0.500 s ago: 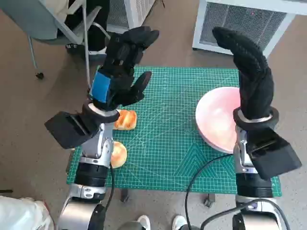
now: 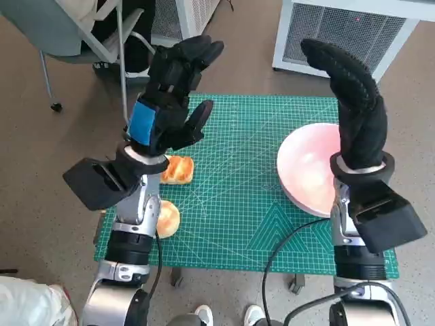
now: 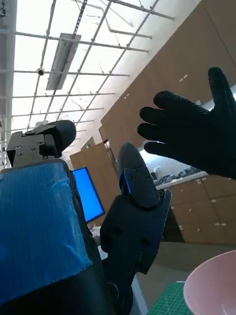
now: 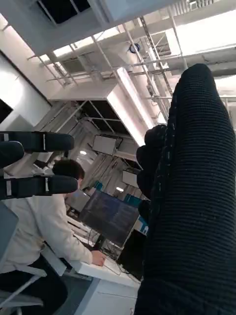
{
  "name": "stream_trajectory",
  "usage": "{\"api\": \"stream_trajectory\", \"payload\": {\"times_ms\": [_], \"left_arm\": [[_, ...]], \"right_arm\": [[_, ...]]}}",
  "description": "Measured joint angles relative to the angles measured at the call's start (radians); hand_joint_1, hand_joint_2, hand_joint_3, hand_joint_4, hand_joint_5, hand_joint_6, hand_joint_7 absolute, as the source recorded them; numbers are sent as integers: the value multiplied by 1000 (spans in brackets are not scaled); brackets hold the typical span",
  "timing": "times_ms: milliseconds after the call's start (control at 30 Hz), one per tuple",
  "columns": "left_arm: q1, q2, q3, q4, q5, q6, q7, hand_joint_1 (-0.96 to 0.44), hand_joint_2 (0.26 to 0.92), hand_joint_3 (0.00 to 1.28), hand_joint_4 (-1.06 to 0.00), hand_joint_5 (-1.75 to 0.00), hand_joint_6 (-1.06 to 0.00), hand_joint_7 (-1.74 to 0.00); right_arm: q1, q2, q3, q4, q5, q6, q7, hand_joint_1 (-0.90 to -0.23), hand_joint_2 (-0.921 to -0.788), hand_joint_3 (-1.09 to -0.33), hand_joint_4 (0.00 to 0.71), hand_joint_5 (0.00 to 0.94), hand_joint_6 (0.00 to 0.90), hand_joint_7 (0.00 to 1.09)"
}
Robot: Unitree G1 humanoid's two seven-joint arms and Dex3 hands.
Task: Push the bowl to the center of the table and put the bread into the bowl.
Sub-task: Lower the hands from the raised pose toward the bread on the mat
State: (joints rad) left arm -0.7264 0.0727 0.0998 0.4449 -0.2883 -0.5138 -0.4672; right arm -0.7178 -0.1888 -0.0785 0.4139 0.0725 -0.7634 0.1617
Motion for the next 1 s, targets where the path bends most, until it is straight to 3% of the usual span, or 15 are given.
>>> {"api": "stream_trajectory", "payload": {"times_ms": [700, 867, 1000], "left_arm": [[0, 1, 2, 7, 13, -14, 19, -348, 899, 611, 1, -595, 1, -852], [0, 1, 2, 7, 13, -17, 24, -347, 896, 617, 1, -599, 1, -854], [0, 2, 4, 7, 13, -21, 26, -346, 894, 621, 1, -599, 1, -855]], "right_arm": [[0, -8, -12, 21, 12, -12, 22, -567, -921, -764, 289, 0, 17, 676], [4, -35, -38, 46, 40, -34, 39, -569, -921, -762, 290, 1, 16, 669], [4, -78, -87, 137, 45, -81, 39, -574, -921, -756, 292, 2, 31, 628]]}}
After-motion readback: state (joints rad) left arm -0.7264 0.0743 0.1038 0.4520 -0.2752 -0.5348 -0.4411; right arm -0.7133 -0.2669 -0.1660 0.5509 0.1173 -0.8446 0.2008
